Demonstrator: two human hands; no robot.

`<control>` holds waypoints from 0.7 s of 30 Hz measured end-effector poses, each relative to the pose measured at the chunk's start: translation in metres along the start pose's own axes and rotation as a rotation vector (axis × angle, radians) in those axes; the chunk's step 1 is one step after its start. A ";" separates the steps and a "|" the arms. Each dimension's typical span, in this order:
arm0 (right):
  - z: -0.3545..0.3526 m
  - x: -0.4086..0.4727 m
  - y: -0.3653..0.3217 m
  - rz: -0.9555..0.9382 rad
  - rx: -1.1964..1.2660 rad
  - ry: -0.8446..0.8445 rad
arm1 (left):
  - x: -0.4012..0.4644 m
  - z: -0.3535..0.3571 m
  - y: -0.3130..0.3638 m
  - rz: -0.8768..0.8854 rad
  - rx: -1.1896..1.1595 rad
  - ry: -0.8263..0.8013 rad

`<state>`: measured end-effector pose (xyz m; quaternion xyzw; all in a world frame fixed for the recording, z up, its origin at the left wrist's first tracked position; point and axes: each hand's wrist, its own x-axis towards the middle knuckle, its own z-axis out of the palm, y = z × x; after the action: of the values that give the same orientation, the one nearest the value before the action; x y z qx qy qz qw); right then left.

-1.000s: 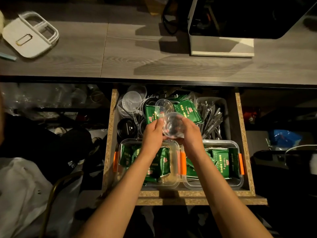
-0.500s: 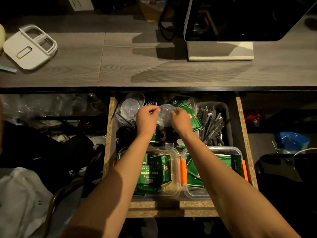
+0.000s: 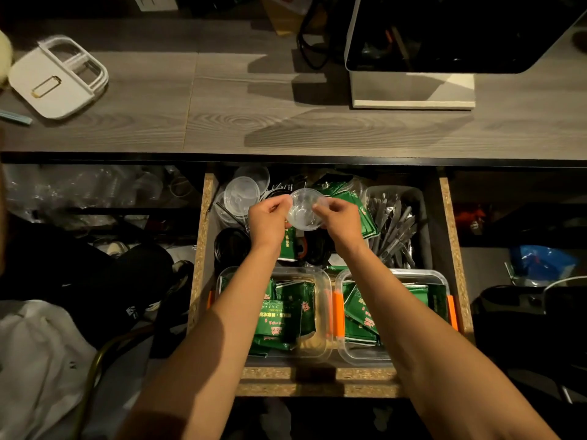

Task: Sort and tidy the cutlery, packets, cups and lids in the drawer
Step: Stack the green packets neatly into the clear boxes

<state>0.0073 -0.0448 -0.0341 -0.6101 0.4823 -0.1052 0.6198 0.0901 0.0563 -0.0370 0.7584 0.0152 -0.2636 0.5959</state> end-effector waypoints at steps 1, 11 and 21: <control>-0.001 -0.001 0.002 0.041 0.099 -0.019 | -0.002 -0.001 0.000 -0.021 -0.051 -0.004; -0.002 -0.037 -0.006 -0.115 -0.155 0.088 | -0.028 -0.019 0.012 0.068 0.174 -0.031; 0.026 -0.132 0.050 -0.016 -0.113 -0.037 | -0.111 -0.079 -0.034 -0.090 0.151 -0.184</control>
<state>-0.0646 0.0785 -0.0209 -0.6497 0.4711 -0.0716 0.5923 0.0133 0.1708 -0.0091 0.7724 -0.0254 -0.3588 0.5236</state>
